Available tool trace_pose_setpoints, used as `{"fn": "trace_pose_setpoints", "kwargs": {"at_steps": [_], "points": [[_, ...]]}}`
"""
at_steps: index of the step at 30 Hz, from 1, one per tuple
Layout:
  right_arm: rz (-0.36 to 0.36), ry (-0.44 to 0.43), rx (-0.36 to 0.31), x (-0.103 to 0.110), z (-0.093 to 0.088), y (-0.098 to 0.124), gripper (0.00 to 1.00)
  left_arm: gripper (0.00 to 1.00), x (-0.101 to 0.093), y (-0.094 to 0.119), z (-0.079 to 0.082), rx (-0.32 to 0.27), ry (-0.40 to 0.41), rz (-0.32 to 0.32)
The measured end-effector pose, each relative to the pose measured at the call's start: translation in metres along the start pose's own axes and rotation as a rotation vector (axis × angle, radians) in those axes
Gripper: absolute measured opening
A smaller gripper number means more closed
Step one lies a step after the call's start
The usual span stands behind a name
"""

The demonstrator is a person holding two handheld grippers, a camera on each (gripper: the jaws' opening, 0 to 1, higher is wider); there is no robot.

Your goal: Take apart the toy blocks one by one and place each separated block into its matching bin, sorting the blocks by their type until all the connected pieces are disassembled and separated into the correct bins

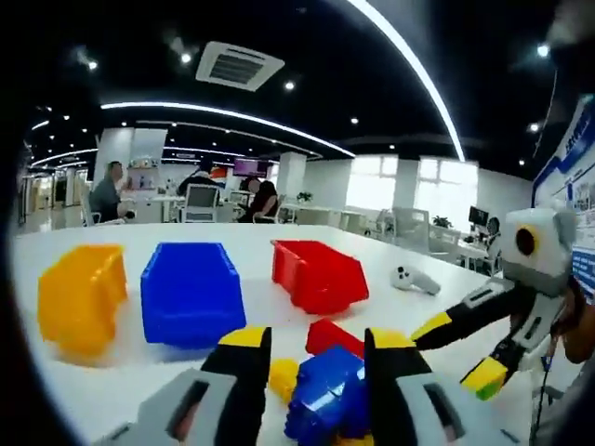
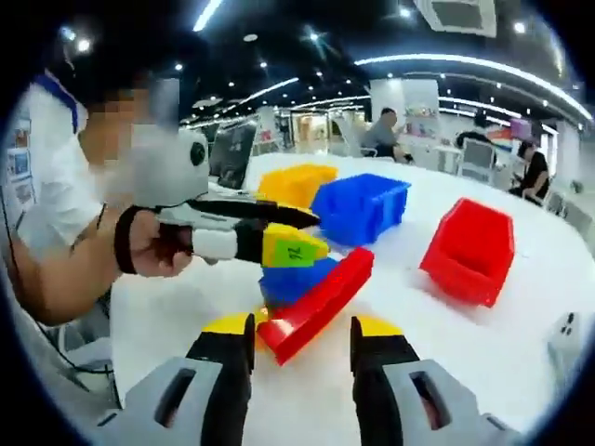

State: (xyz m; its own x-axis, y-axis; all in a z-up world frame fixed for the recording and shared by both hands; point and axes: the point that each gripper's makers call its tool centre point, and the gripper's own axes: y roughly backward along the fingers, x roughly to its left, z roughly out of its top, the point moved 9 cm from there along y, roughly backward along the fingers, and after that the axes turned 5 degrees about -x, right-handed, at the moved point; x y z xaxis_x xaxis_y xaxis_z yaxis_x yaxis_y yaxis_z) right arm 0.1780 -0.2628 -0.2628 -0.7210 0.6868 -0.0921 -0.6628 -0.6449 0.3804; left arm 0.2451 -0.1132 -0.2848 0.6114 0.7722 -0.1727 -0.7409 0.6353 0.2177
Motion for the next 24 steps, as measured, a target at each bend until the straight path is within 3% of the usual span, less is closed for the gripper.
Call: {"fn": "trace_pose_setpoints", "kwargs": {"at_steps": [1, 2, 4, 7, 10, 11, 15, 16, 17, 19, 23, 24], "points": [[0.003, 0.037, 0.005, 0.006, -0.001, -0.001, 0.39, 0.44, 0.001, -0.001, -0.006, 0.031, -0.020, 0.014], [0.004, 0.052, 0.010, 0.010, -0.002, -0.002, 0.38, 0.42, -0.002, -0.003, -0.002, -0.059, 0.021, 0.017], [-0.014, 0.069, 0.033, 0.018, -0.009, -0.007, 0.38, 0.33, -0.010, 0.003, -0.005, -0.058, 0.005, 0.008], [-0.060, 0.064, 0.024, 0.021, -0.016, -0.012, 0.37, 0.30, -0.017, 0.007, -0.006, -0.066, -0.031, 0.014], [-0.128, 0.101, 0.003, 0.013, -0.018, -0.012, 0.25, 0.23, -0.016, 0.011, -0.005, -0.074, -0.054, 0.023], [-0.116, 0.120, -0.003, 0.013, -0.017, -0.012, 0.23, 0.19, -0.018, 0.012, -0.005, -0.075, -0.067, 0.019], [-0.108, 0.106, -0.010, 0.006, -0.021, -0.012, 0.21, 0.16, -0.019, 0.011, -0.002, -0.052, -0.154, 0.039], [-0.105, 0.121, -0.010, 0.005, -0.020, -0.012, 0.20, 0.08, -0.021, 0.010, 0.000, -0.039, -0.177, 0.003], [-0.099, 0.139, -0.009, 0.004, -0.020, -0.013, 0.20, 0.04, -0.028, 0.008, -0.002, -0.031, -0.151, -0.034], [-0.090, 0.140, -0.008, 0.001, -0.020, -0.013, 0.20, 0.04, -0.027, 0.006, 0.001, -0.020, -0.174, -0.014], [-0.072, 0.153, -0.003, -0.003, -0.020, -0.013, 0.19, 0.04, -0.024, 0.002, 0.003, 0.003, -0.181, -0.036], [-0.084, 0.198, 0.016, -0.006, -0.022, -0.014, 0.18, 0.04, -0.023, 0.002, 0.003, 0.006, -0.180, -0.040]]}}
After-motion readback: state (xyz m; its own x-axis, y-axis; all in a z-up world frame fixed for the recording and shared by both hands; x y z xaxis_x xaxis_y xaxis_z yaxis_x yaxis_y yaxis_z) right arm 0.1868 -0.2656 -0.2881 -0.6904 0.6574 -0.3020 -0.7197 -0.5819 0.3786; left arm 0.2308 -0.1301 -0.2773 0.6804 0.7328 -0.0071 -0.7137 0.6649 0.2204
